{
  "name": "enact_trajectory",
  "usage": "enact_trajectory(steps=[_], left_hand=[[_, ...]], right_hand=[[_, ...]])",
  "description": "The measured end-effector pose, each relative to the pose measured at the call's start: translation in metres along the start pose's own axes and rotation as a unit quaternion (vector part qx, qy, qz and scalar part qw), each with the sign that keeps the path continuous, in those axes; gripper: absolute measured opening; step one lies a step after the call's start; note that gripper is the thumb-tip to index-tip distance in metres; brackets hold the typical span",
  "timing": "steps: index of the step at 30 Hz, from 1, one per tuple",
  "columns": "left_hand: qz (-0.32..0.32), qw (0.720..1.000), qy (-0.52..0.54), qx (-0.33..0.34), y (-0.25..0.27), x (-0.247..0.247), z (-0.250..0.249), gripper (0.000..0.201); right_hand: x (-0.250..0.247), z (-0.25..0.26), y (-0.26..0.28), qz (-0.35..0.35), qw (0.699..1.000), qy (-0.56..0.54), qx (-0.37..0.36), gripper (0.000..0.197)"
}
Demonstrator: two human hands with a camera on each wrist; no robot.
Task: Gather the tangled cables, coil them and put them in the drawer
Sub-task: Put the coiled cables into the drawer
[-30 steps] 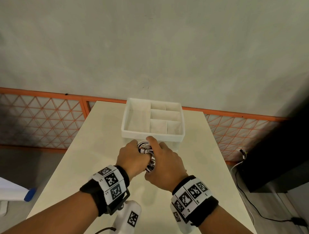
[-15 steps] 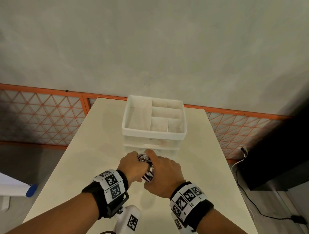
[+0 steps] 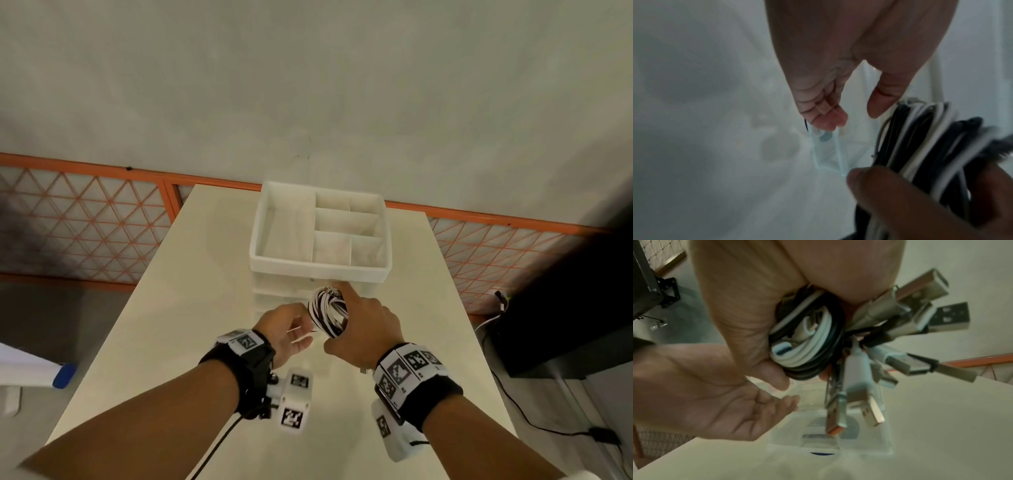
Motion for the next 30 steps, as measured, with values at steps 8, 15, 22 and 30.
enact_trajectory(steps=[8,15,22,30], left_hand=[[0.053,0.998,0.02,-0.04,-0.001,-0.002,0.018,0.006],[0.066,0.974,-0.215,-0.037,0.04,-0.016,0.032,0.017],[-0.072,0.727,-0.624,0.277,0.049,-0.023,-0.027,0.042],[-0.009,0.636,-0.73,0.25,0.056,-0.046,0.002,0.046]], right_hand=[[0.006,-0.009,0.014,0.017,1.0,-0.024,0.001,0.087],[-0.004,-0.01,0.018,0.035,0.999,-0.018,-0.017,0.087],[-0.012,0.011,0.004,0.043,0.998,0.013,-0.053,0.089],[-0.001,0.024,-0.013,0.087,0.987,0.091,-0.101,0.092]])
Point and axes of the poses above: each hand's wrist, its own y-axis away from the middle knuckle, its own x-axis out of the palm, z = x × y, the point moved 3 cm from there along -y, towards the middle knuckle, and after that the axes turned 4 degrees about -z, right-handed, at the moved point
